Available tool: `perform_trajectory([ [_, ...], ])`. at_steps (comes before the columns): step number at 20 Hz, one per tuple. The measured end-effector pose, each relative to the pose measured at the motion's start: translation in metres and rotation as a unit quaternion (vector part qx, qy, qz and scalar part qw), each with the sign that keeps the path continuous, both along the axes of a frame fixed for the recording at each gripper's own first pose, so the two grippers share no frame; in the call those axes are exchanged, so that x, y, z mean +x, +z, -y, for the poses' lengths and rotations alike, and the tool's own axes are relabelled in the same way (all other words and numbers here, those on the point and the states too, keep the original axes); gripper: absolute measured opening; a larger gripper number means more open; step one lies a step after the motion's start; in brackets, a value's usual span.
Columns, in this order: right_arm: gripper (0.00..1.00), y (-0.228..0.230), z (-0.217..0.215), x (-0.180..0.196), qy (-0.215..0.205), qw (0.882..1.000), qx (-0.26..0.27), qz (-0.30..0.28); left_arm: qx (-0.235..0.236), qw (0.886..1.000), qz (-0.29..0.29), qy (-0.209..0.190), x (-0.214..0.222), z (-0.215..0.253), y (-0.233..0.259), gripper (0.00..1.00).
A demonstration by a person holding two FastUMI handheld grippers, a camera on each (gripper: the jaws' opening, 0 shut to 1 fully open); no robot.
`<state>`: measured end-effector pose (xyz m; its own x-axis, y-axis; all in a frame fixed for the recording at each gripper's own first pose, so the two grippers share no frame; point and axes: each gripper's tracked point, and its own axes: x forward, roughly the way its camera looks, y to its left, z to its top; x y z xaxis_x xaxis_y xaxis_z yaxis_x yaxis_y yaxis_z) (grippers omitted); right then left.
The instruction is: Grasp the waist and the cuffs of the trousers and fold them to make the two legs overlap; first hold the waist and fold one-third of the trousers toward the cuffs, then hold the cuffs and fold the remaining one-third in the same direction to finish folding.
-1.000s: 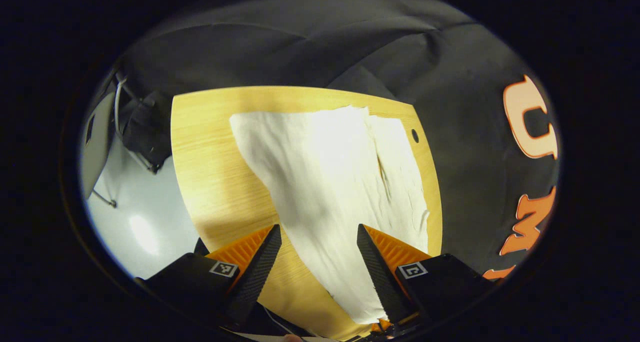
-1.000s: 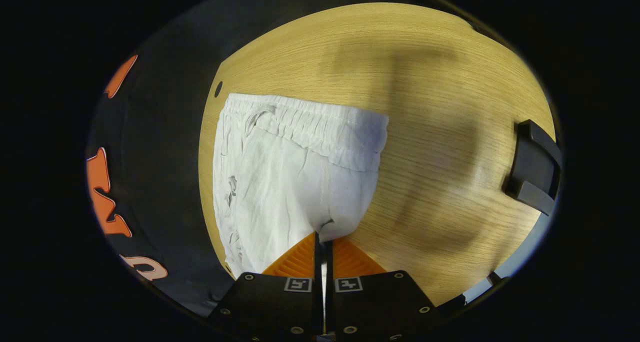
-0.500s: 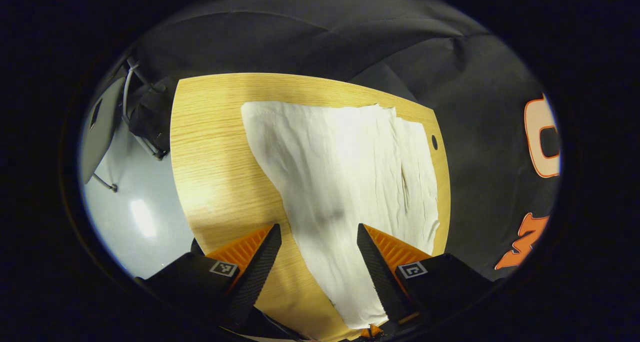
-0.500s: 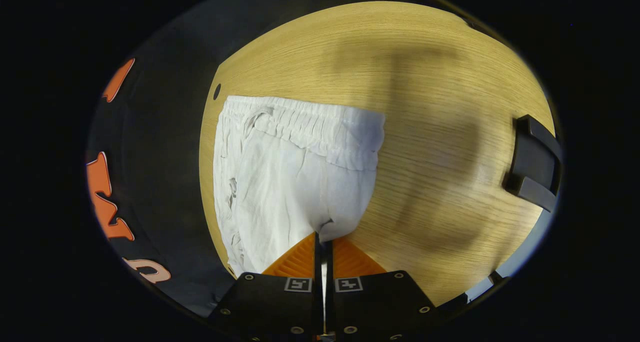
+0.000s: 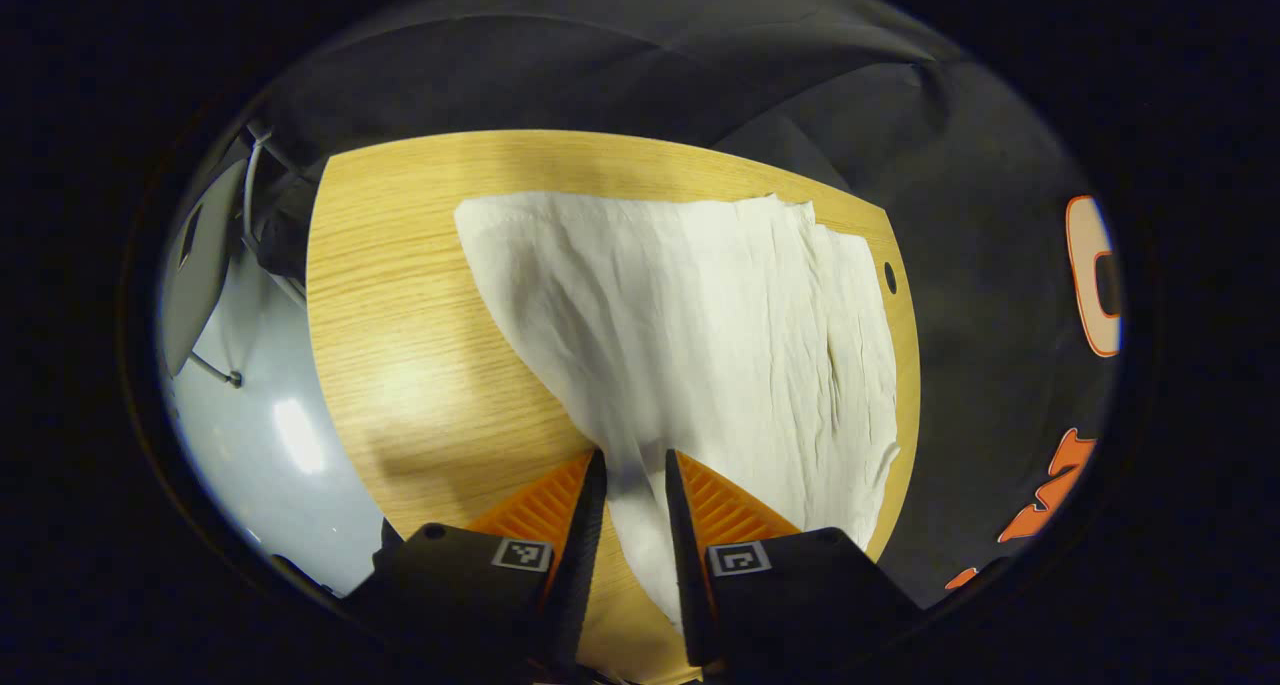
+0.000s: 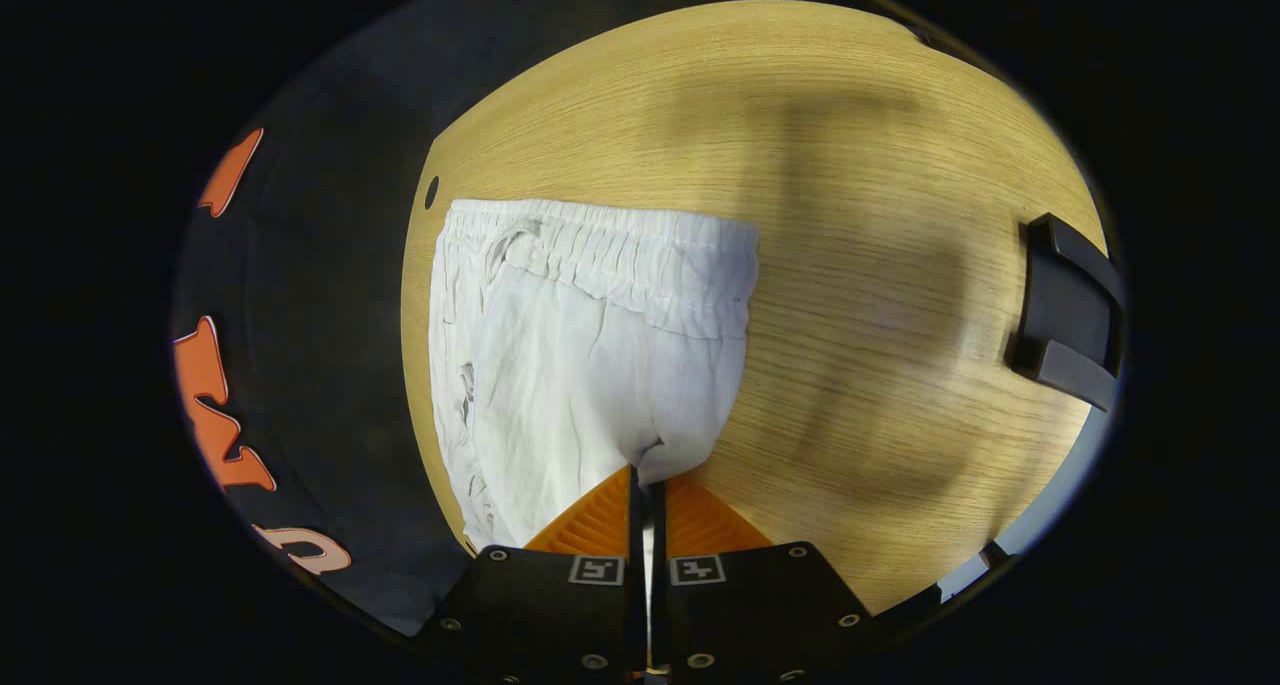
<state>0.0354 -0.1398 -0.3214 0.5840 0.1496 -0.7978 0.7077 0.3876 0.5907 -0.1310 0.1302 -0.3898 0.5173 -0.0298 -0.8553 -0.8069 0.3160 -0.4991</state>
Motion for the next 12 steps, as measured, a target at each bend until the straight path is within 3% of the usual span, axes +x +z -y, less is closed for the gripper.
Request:
perform_trajectory([
  [1, 0.02, 0.000, 0.000, 0.001, 0.000, 1.000, -0.001, 0.000, 0.000, 1.000, -0.013, 0.007, -0.003, -0.003, -0.006, 0.29],
  [2, 0.02, 0.000, 0.000, 0.001, 0.001, 1.000, -0.003, -0.001, 0.001, 1.000, -0.015, 0.014, 0.000, -0.005, -0.009, 0.03],
  [3, 0.02, 0.000, 0.000, 0.000, 0.003, 1.000, -0.006, -0.001, 0.000, 1.000, -0.012, 0.002, 0.009, -0.002, -0.018, 0.13],
  [5, 0.02, 0.000, 0.000, 0.001, 0.006, 1.000, -0.012, -0.004, 0.010, 1.000, -0.012, -0.018, 0.003, -0.004, -0.004, 0.05],
  [7, 0.02, 0.000, 0.001, -0.001, 0.004, 1.000, -0.019, -0.009, 0.015, 1.000, -0.004, -0.025, 0.005, -0.005, -0.001, 0.04],
  [8, 0.07, 0.002, 0.000, -0.002, 0.005, 1.000, -0.024, -0.010, 0.017, 0.999, 0.001, -0.029, 0.007, -0.004, 0.003, 0.04],
  [9, 0.02, 0.004, 0.000, -0.002, 0.006, 1.000, -0.027, -0.009, 0.018, 0.999, 0.005, -0.034, 0.008, -0.004, 0.007, 0.04],
  [12, 0.02, 0.021, -0.002, -0.004, 0.004, 1.000, -0.028, 0.009, 0.020, 0.998, 0.024, -0.048, 0.016, -0.004, 0.025, 0.04],
])
